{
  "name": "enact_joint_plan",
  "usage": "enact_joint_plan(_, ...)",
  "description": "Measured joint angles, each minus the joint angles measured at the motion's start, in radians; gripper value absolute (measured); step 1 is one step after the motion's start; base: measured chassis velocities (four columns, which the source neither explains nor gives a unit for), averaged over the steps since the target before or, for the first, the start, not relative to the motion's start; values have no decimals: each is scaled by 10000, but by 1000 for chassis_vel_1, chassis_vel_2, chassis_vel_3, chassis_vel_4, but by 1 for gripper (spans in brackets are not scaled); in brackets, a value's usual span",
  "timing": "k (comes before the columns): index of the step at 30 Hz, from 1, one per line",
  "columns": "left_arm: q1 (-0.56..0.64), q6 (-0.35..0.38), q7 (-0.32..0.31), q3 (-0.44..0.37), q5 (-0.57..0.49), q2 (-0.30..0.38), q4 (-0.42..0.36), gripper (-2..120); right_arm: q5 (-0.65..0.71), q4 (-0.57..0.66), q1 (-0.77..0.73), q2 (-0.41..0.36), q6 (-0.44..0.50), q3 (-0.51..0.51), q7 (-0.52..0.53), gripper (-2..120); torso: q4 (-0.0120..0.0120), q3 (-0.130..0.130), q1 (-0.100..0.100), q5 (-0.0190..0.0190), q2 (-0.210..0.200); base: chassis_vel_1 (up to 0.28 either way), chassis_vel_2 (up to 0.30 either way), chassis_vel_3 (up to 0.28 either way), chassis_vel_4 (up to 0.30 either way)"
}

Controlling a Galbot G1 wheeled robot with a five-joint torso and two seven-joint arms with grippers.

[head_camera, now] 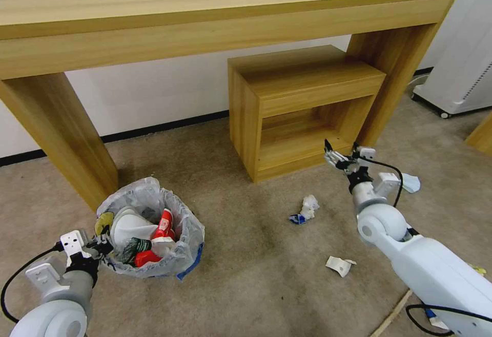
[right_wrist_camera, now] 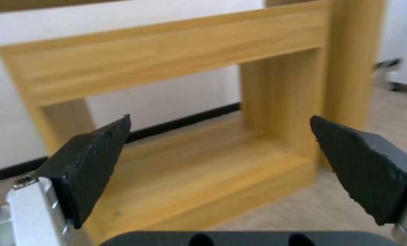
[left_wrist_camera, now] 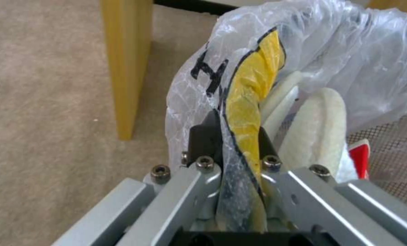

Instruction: Pick up the trash bin and place the garbage on the floor into it.

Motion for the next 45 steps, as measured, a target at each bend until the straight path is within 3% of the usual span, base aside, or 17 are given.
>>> enact_joint_plan(31,70,-57,13,-45,48,-27,-59,3,-1387,-253,-640,424,345,265,518,100,0,1,0,-1,0,-45,-41,-43,-45)
enact_joint_plan(41,82,-57,5,4,53,-24,-62,3,-1813,-43,-1048,373,-73,503,882,100,-1,1,0,-3,0,0,0,0,0)
enact_joint_plan(45,105,-63,6,23,77,-28,-99,3,-1208,230,-1252,303,-392,655,1117,100,1,0,0,1,0,0,0,0,0)
